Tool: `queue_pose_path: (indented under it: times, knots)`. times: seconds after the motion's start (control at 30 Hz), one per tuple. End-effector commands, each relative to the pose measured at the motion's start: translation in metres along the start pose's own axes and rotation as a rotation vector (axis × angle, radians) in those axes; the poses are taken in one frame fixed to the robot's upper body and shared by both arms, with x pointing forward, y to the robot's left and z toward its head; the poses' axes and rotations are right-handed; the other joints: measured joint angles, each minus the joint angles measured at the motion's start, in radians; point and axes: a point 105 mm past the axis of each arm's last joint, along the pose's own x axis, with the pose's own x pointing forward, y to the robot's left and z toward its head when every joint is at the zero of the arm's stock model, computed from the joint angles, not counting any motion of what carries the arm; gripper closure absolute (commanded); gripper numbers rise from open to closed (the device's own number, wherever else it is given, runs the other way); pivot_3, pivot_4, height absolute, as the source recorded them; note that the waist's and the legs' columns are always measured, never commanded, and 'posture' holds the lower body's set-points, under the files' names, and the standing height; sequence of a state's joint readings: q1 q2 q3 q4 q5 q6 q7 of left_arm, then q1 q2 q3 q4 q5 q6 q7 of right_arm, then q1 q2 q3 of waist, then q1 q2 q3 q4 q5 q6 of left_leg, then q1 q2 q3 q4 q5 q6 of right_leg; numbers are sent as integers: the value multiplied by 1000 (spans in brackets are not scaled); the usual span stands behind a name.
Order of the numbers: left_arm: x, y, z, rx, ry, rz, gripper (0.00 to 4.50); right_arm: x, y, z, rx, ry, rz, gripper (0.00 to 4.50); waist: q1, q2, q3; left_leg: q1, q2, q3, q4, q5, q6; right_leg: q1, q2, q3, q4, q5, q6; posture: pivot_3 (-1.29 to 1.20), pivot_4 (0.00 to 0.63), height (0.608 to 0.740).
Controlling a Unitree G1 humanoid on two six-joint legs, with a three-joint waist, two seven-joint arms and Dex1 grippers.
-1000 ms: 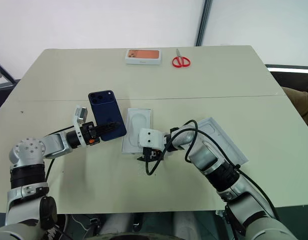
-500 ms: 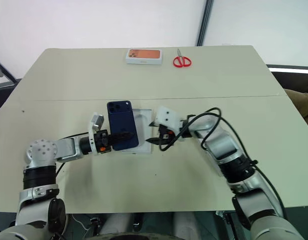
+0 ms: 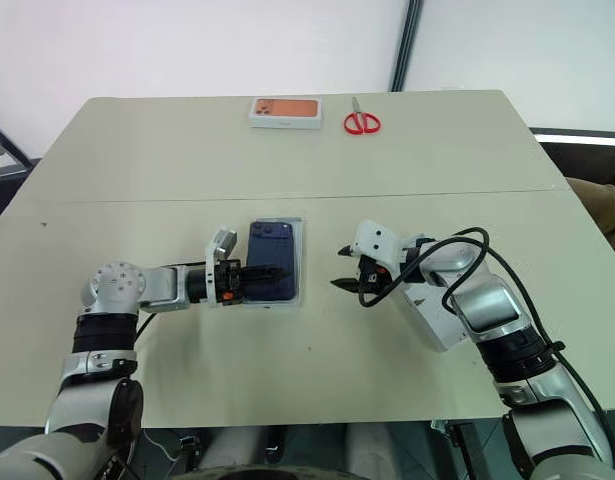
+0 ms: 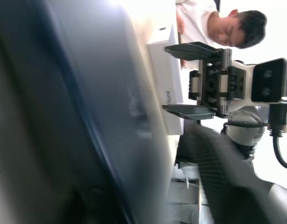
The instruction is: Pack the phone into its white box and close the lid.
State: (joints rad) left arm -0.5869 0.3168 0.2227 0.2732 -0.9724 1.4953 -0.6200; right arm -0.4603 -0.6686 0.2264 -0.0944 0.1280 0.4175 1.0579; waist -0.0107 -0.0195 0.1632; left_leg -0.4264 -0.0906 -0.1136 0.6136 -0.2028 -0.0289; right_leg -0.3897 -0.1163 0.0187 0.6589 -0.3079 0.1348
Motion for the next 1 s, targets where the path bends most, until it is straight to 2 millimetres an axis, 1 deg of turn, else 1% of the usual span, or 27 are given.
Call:
queue_pose_path:
  times: [0.03, 0.07, 0.17, 0.23, 0.33, 0.5, 0.63, 0.8, 0.93, 1.0]
  knots:
    - [-5, -1, 6, 55, -6, 28, 314, -2, 0, 9, -35, -31, -18, 1422, 0, 0, 0, 0, 0, 0, 0, 0, 0, 0, 0, 0, 0, 0, 0, 0, 150, 740]
    - [-6, -3, 7, 61, -2, 27, 49, -2, -1, 8, -38, -25, -23, 1422, -1, 0, 0, 0, 0, 0, 0, 0, 0, 1, 0, 0, 0, 0, 0, 0, 150, 740]
    - [-10, -8, 12, 76, 2, 22, 49, 0, -1, 10, -41, -33, -22, 1422, -2, 0, 0, 1, 0, 0, 0, 0, 0, 0, 0, 0, 0, 0, 0, 0, 150, 740]
    - [-11, -8, 12, 102, 14, 38, 49, 3, -1, 11, -42, -38, -20, 1422, -4, 0, 0, 0, 0, 0, 0, 0, 0, 0, 0, 0, 0, 0, 0, 0, 150, 740]
    - [-14, -14, 12, 144, 34, 31, 49, 5, -2, 12, -53, -39, -17, 1422, -5, 0, 0, 0, 0, 0, 0, 0, -1, 0, 1, 0, 0, 0, 0, 0, 150, 740]
    - [-19, -17, 19, 171, 14, 46, 49, 8, -5, 13, -58, -41, -15, 1422, -3, 0, 0, 0, 0, 0, 0, 0, -1, 0, 0, 0, 0, 0, 0, 0, 150, 740]
    - [-20, -20, 18, 180, 19, 41, 49, 12, -5, 15, -68, -48, -10, 1422, -3, 0, 0, 0, 0, 0, 0, 0, -1, 0, 0, 0, 0, 0, 0, 0, 150, 740]
    - [-13, -17, 15, 191, 45, 54, 49, 16, -5, 16, -73, -54, -7, 1422, -3, 0, 0, 0, 0, 0, 0, 1, -1, 0, 0, 0, 0, 0, 0, 0, 150, 740]
    - [-13, -26, 11, 190, 71, 17, 49, 17, -6, 17, -81, -54, -9, 1422, -3, 0, 0, 0, 0, 0, 0, 1, -1, 0, 0, 0, 1, 0, 0, 0, 150, 740]
    - [-16, -21, 11, 204, 66, 48, 49, 17, -7, 18, -83, -56, -12, 1422, -4, 0, 0, 0, 0, 0, 0, 1, -1, -1, 0, 0, 1, 0, 0, 0, 150, 740]
